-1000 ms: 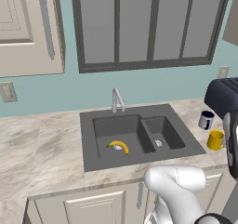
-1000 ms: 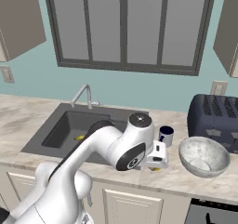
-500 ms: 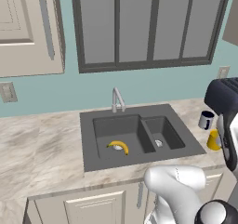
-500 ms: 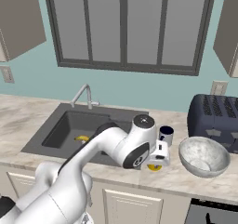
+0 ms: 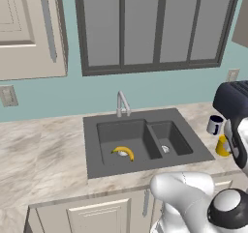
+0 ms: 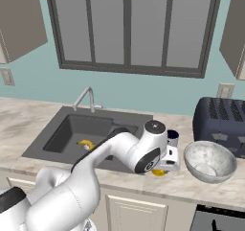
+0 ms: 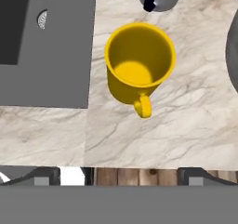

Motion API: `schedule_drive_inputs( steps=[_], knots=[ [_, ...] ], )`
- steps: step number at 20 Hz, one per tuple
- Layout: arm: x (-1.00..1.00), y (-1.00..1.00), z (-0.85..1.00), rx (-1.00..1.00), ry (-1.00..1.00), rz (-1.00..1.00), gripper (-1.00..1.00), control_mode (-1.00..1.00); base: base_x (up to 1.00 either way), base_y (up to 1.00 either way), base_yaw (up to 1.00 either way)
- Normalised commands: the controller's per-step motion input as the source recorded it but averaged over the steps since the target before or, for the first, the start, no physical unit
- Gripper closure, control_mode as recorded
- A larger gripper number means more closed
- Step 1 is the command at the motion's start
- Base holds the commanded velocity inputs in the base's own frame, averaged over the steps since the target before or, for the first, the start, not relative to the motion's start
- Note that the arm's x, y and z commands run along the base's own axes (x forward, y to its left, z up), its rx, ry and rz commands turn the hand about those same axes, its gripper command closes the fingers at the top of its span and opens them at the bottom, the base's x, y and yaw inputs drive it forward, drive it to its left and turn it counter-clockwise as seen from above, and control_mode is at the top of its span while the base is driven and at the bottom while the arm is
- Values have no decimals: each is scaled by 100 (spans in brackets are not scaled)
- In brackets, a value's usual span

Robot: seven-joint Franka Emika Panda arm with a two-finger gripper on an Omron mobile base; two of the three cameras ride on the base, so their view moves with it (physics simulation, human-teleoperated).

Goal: Clear the mugs and bowl far away from the sink.

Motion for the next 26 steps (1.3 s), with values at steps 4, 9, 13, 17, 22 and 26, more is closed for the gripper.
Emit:
schedule_drive_inputs(
  steps=[4,9,13,17,22,26],
  knots=[
    [22,-26,-16,7,6,0,-100,-100,0,0,0],
    [16,-12,-16,5,1,1,-100,-100,0,0,0],
    [13,-3,-17,4,0,1,-100,-100,0,0,0],
    [10,0,-18,1,0,1,-100,-100,0,0,0],
    [12,0,-17,0,0,1,-100,-100,0,0,0],
    [10,0,-12,0,0,0,-100,-100,0,0,0]
  ],
)
